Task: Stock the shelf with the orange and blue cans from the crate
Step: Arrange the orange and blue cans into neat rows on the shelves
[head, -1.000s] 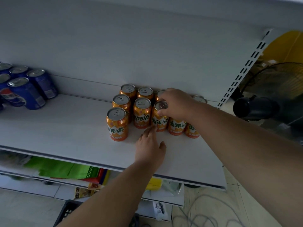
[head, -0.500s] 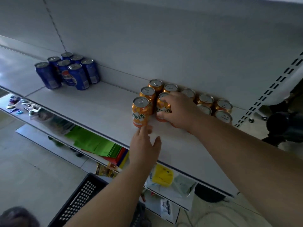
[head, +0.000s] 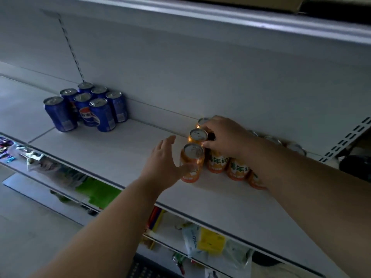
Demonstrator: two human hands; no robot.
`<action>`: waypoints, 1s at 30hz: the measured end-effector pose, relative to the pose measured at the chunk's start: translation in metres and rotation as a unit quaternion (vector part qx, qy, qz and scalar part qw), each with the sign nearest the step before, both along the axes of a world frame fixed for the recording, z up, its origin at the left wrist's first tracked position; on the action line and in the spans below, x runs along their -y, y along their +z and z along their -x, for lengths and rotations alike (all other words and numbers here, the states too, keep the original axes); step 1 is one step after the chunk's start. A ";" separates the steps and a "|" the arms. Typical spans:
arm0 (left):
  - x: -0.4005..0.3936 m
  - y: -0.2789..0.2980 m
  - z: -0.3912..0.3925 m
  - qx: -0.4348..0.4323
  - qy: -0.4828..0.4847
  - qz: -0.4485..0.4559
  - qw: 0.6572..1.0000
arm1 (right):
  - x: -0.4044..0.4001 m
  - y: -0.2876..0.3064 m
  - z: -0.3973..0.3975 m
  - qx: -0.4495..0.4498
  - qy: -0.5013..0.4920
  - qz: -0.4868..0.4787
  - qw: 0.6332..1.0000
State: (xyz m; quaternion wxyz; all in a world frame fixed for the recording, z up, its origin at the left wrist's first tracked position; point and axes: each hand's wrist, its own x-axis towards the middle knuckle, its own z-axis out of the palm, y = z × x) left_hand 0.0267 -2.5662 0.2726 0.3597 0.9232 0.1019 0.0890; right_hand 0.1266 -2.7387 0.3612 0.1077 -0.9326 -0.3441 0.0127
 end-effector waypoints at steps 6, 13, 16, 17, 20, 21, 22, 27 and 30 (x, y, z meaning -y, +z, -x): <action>0.011 0.005 -0.018 0.002 -0.046 -0.018 0.999 | -0.021 -0.003 -0.026 -0.031 0.021 0.086 0.996; 0.023 -0.010 -0.020 0.037 -0.011 0.025 0.999 | -0.022 -0.007 -0.033 -0.029 0.031 0.093 0.995; 0.025 -0.016 -0.018 0.045 0.004 0.039 0.998 | -0.022 -0.008 -0.036 -0.055 0.035 0.077 0.995; 0.026 -0.017 -0.017 0.045 0.006 0.041 0.998 | -0.022 -0.008 -0.036 -0.061 0.036 0.073 0.995; 0.026 -0.016 -0.017 0.048 0.000 0.039 0.998 | -0.020 -0.010 -0.040 -0.057 0.042 0.071 0.995; 0.026 -0.015 -0.017 0.047 -0.003 0.038 0.998 | -0.019 -0.009 -0.040 -0.056 0.044 0.071 0.995; 0.026 -0.014 -0.018 0.045 -0.005 0.035 0.998 | -0.018 -0.009 -0.042 -0.056 0.043 0.072 0.995; 0.024 -0.013 -0.017 0.038 -0.007 0.025 0.999 | -0.016 -0.013 -0.043 -0.050 0.046 0.077 0.995; 0.024 -0.010 -0.016 0.026 -0.013 0.027 0.999 | -0.017 -0.017 -0.041 -0.044 0.043 0.081 0.995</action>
